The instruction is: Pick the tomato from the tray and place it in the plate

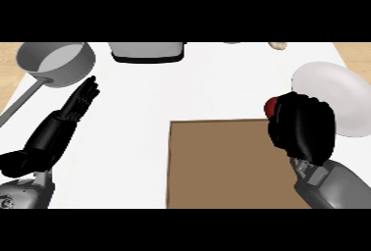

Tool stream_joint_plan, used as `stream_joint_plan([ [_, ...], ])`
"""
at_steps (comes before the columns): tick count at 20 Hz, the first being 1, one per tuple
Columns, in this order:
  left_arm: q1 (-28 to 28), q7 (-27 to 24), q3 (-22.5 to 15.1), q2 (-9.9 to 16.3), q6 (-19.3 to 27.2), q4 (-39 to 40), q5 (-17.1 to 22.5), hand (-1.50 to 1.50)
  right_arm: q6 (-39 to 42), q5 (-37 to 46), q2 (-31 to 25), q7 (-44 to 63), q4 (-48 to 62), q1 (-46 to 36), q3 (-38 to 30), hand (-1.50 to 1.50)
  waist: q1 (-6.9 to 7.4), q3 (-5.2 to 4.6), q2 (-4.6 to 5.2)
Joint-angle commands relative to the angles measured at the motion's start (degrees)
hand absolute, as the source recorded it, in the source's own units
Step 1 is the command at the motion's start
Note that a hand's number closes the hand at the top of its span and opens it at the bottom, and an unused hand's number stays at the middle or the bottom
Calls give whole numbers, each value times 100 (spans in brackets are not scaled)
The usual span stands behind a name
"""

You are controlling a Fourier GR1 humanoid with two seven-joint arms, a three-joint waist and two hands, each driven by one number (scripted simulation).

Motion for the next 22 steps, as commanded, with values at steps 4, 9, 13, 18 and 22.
stream_joint_plan([
  [4,-386,75,23,-188,-8,242,-190,0,-732,-432,-117,-944,743,218,-1297,150,43,4,27],
  [9,-105,-12,259,1,-362,22,82,0,-1650,-888,-196,-2094,1930,95,-2134,150,102,7,39],
  [13,0,61,-31,-258,-234,-102,-226,0,-2115,-870,-252,-2900,3161,-256,-2577,150,134,7,40],
  [18,-102,310,-7,-364,-154,-203,-364,0,-2229,-1071,-424,-3860,4404,-530,-3004,150,119,7,34],
  [22,-349,-222,253,-239,-436,422,-176,0,-2217,-1362,-66,-4140,5993,-1210,-3283,150,241,12,100],
])
